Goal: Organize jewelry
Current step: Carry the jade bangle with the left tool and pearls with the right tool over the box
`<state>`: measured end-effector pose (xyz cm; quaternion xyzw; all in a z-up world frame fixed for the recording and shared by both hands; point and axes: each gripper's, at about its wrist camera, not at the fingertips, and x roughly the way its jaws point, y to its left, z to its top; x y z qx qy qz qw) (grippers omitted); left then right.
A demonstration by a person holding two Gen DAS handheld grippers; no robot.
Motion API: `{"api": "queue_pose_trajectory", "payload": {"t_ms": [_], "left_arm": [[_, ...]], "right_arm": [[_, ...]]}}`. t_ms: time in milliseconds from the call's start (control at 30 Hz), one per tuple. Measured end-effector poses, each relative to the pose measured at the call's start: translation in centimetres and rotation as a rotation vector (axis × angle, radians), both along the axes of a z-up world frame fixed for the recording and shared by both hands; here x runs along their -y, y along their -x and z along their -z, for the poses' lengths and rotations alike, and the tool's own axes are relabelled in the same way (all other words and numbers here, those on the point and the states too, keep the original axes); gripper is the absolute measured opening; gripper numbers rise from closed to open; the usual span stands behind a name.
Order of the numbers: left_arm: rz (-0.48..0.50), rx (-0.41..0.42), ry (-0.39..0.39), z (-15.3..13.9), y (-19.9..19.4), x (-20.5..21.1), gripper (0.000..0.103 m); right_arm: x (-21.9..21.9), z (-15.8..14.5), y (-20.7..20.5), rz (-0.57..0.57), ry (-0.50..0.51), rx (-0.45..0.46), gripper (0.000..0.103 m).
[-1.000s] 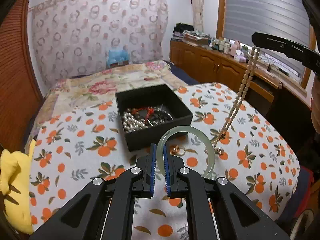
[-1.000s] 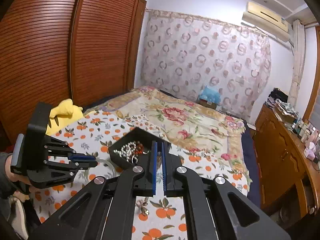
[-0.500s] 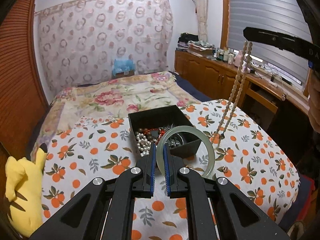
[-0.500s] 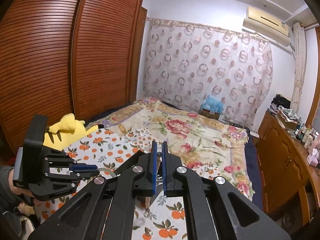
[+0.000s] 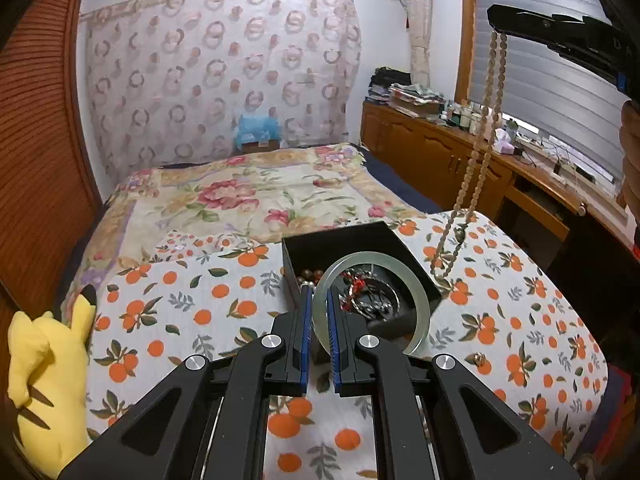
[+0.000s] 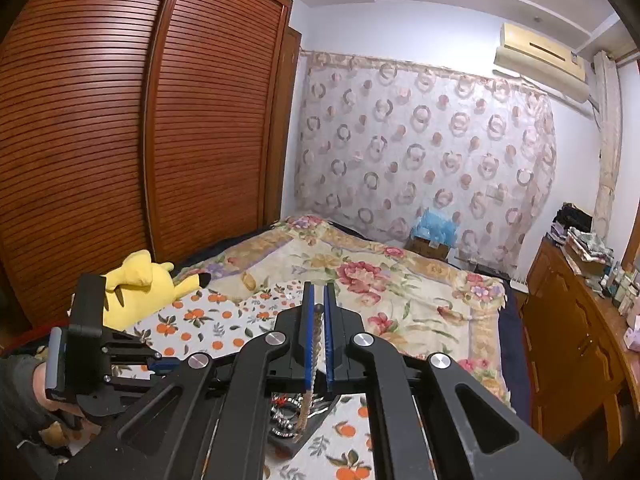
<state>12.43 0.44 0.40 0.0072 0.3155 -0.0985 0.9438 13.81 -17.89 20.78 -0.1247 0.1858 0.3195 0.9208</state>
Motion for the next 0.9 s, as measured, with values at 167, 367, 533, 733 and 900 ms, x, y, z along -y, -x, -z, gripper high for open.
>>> {"api": "queue_pose_trajectory", "payload": {"t_ms": [167,367,533,733,900], "left_arm": [[-0.011,-0.005,-0.001,0.1,-1.4,-0.3,0.007],[-0.018,-0.024,-0.004,0.8,-2.9,-0.5,0.007],[-0.020,-0.039,-0.008,1.4,-3.8,-0.6,0.007],[-0.023,-0.057,-0.010,2.1,-4.9,-0.7,0.007],[-0.019,-0.069,-0.018,2.7,-5.7,-0.4,0.007]], "right_arm": [[-1.1,0.5,-2.1,-0.006,0.013,0.008,0.005],[-2.3,2.7,-5.3,0.006,0.036,-0.012,0.005],[-2.9,5.9,-7.6,0.001,0.045,-0.074,0.005],[-3.8,11.5,-8.7,-0.020,0.081,-0.174,0.005],[-4.3,15.7,-9.3,-0.031,0.097,-0.259,0.005]]}}
